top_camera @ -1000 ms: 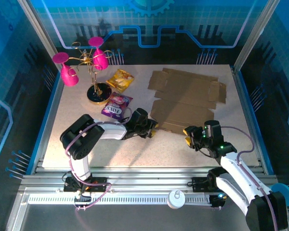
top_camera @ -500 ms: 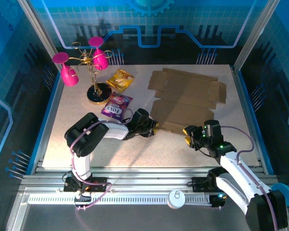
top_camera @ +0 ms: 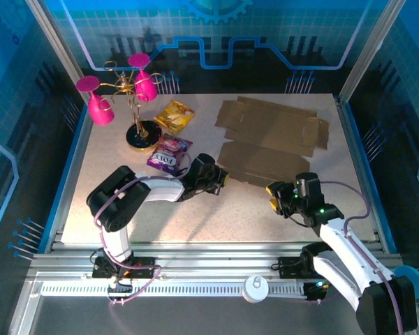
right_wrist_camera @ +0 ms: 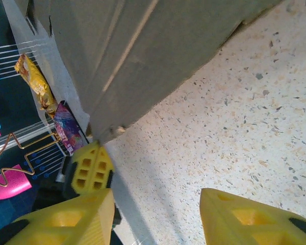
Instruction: Fold the paper box
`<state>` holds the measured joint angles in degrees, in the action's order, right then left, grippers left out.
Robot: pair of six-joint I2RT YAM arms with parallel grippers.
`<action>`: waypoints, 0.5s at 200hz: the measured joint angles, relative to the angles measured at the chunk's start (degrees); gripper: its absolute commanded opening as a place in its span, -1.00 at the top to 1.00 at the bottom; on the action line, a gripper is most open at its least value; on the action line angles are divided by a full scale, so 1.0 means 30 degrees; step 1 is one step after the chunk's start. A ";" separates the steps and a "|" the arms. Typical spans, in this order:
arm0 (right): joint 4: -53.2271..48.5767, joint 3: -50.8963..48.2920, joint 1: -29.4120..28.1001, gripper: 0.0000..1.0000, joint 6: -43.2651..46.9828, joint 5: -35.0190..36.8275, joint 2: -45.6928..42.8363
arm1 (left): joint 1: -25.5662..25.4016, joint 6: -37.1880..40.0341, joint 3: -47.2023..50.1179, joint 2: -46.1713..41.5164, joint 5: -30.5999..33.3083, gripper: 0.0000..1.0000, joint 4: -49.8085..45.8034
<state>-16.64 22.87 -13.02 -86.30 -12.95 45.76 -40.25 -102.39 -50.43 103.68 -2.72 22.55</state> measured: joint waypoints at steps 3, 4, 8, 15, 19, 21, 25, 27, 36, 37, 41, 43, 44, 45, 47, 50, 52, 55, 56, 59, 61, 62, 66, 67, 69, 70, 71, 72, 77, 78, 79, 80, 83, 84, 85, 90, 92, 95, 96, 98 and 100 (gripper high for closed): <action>-0.0138 0.0197 -0.0022 -0.06 0.0102 0.0153 0.0007 | -0.0007 0.0095 -0.0080 -0.0138 0.0022 1.00 -0.0058; -0.0160 0.0240 -0.0029 -0.06 0.0102 0.0189 0.0007 | -0.0007 0.0117 -0.0102 -0.0175 0.0029 1.00 -0.0073; -0.0291 0.0466 -0.0036 -0.07 0.0219 0.0291 0.0029 | -0.0022 0.0160 -0.0255 -0.0393 0.0066 1.00 -0.0153; -0.0517 0.0991 -0.0102 -0.08 0.0517 0.0590 0.0102 | -0.0022 0.0270 -0.0495 -0.0714 0.0124 1.00 -0.0284; -0.0729 0.1413 -0.0182 -0.08 0.0852 0.0831 0.0204 | -0.0022 0.0364 -0.0692 -0.0940 0.0146 1.00 -0.0415; -0.0780 0.1603 -0.0219 -0.08 0.0947 0.0874 0.0240 | -0.0022 0.0408 -0.0758 -0.1020 0.0146 1.00 -0.0437; -0.0933 0.2018 -0.0299 -0.08 0.1333 0.1056 0.0379 | -0.0022 0.0546 -0.0925 -0.1209 0.0168 1.00 -0.0561; -0.1056 0.2317 -0.0342 -0.08 0.1472 0.1202 0.0437 | -0.0022 0.0605 -0.1013 -0.1304 0.0182 1.00 -0.0619; -0.1450 0.3359 -0.0583 -0.09 0.2295 0.1581 0.0801 | -0.0022 0.0809 -0.1384 -0.1698 0.0248 1.00 -0.0882; -0.1530 0.3534 -0.0619 -0.09 0.2426 0.1647 0.0860 | -0.0015 0.0838 -0.1421 -0.1734 0.0270 1.00 -0.0911; -0.1851 0.4182 -0.0729 -0.09 0.2929 0.1843 0.1107 | -0.0022 0.0962 -0.1581 -0.1894 0.0291 1.00 -0.1056; -0.2040 0.4575 -0.0801 -0.09 0.3198 0.1894 0.1260 | -0.0022 0.1056 -0.1676 -0.1996 0.0306 1.00 -0.1129; -0.2113 0.4714 -0.0823 -0.09 0.3330 0.1953 0.1319 | -0.0015 0.1078 -0.1705 -0.2025 0.0321 1.00 -0.1151; -0.2178 0.4845 -0.0838 -0.09 0.3453 0.1996 0.1377 | -0.0022 0.1144 -0.1763 -0.2076 0.0342 1.00 -0.1209; -0.2375 0.5246 -0.0896 -0.09 0.3650 0.2120 0.1530 | -0.0022 0.1166 -0.1821 -0.2127 0.0342 1.00 -0.1275; -0.2557 0.5763 -0.0969 -0.09 0.3985 0.2237 0.1749 | -0.0015 0.1224 -0.1938 -0.2229 0.0350 1.00 -0.1341; -0.2703 0.6076 -0.1013 -0.10 0.4218 0.2317 0.1887 | -0.0015 0.1297 -0.2018 -0.2295 0.0357 1.00 -0.1406; -0.2958 0.6681 -0.1078 -0.11 0.4466 0.2463 0.2127 | -0.0015 0.1348 -0.2135 -0.2390 0.0357 1.00 -0.1486; -0.3009 0.6798 -0.1086 -0.12 0.4539 0.2492 0.2178 | -0.0015 0.1362 -0.2164 -0.2412 0.0364 1.00 -0.1501; -0.3147 0.7191 -0.1144 -0.13 0.4772 0.2579 0.2346 | -0.0015 0.1486 -0.2280 -0.2492 0.0393 1.00 -0.1581; -0.3271 0.7482 -0.1166 -0.15 0.4903 0.2696 0.2448 | -0.0015 0.1508 -0.2339 -0.2521 0.0408 1.00 -0.1610; -0.3351 0.7730 -0.1188 -0.16 0.5005 0.2732 0.2557 | -0.0015 0.1530 -0.2368 -0.2550 0.0408 1.00 -0.1625; -0.3490 0.8189 -0.1246 -0.20 0.5173 0.2834 0.2732 | -0.0015 0.1676 -0.2514 -0.2623 0.0415 1.00 -0.1741; -0.3577 0.8386 -0.1260 -0.20 0.5268 0.2871 0.2805 | -0.0015 0.1676 -0.2565 -0.2652 0.0415 1.00 -0.1756; -0.3636 0.8568 -0.1282 -0.22 0.5326 0.2929 0.2871 | -0.0015 0.1719 -0.2623 -0.2674 0.0415 1.00 -0.1800; -0.3665 0.8648 -0.1297 -0.23 0.5311 0.2951 0.2907 | -0.0015 0.1741 -0.2652 -0.2681 0.0423 1.00 -0.1814; -0.3701 0.8721 -0.1311 -0.23 0.5289 0.2987 0.2936 | -0.0015 0.1770 -0.2681 -0.2696 0.0415 1.00 -0.1836; -0.3745 0.8808 -0.1319 -0.23 0.5297 0.3002 0.2965 | -0.0015 0.1778 -0.2696 -0.2696 0.0415 1.00 -0.1858; -0.3818 0.9216 -0.1399 -0.25 0.5333 0.3140 0.3111 | -0.0015 0.1851 -0.2878 -0.2725 0.0423 1.00 -0.1945; -0.3825 0.9253 -0.1413 -0.25 0.5282 0.3147 0.3126 | -0.0015 0.1851 -0.2900 -0.2725 0.0423 1.00 -0.1953; -0.3818 0.9289 -0.1421 -0.26 0.5275 0.3155 0.3133 | -0.0015 0.1851 -0.2929 -0.2732 0.0423 1.00 -0.1974; -0.3825 0.9362 -0.1443 -0.26 0.5326 0.3191 0.3147 | -0.0015 0.1865 -0.2951 -0.2732 0.0423 1.00 -0.1989; -0.3810 0.9449 -0.1515 -0.26 0.5166 0.3198 0.3184 | -0.0015 0.1945 -0.3038 -0.2732 0.0430 1.00 -0.2018; -0.3803 0.9464 -0.1537 -0.26 0.5078 0.3206 0.3191 | -0.0015 0.1960 -0.3053 -0.2732 0.0430 1.00 -0.2025; -0.3796 0.9479 -0.1552 -0.26 0.5020 0.3220 0.3198 | -0.0015 0.1982 -0.3082 -0.2732 0.0430 1.00 -0.2025; -0.3789 0.9508 -0.1668 -0.25 0.4787 0.3242 0.3206 | -0.0015 0.2062 -0.3162 -0.2732 0.0430 1.00 -0.2040; -0.3796 0.9508 -0.1756 -0.25 0.4488 0.3264 0.3213 | -0.0015 0.2113 -0.3184 -0.2732 0.0437 1.00 -0.2069; -0.3861 0.9500 -0.1858 -0.24 0.4299 0.3257 0.3228 | -0.0015 0.2127 -0.3213 -0.2732 0.0452 1.00 -0.2076; -0.3876 0.9493 -0.1894 -0.24 0.4175 0.3257 0.3242 | -0.0015 0.2127 -0.3220 -0.2732 0.0474 1.00 -0.2076; -0.3876 0.9464 -0.2018 -0.24 0.3730 0.3264 0.3264 | -0.0015 0.2157 -0.3228 -0.2739 0.0474 1.00 -0.2098; -0.3869 0.9435 -0.2091 -0.24 0.3599 0.3293 0.3271 | -0.0015 0.2171 -0.3242 -0.2747 0.0481 1.00 -0.2106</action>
<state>-28.25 51.18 -19.29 -75.50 -3.07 55.57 -40.29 -95.88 -60.16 95.44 -1.28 16.23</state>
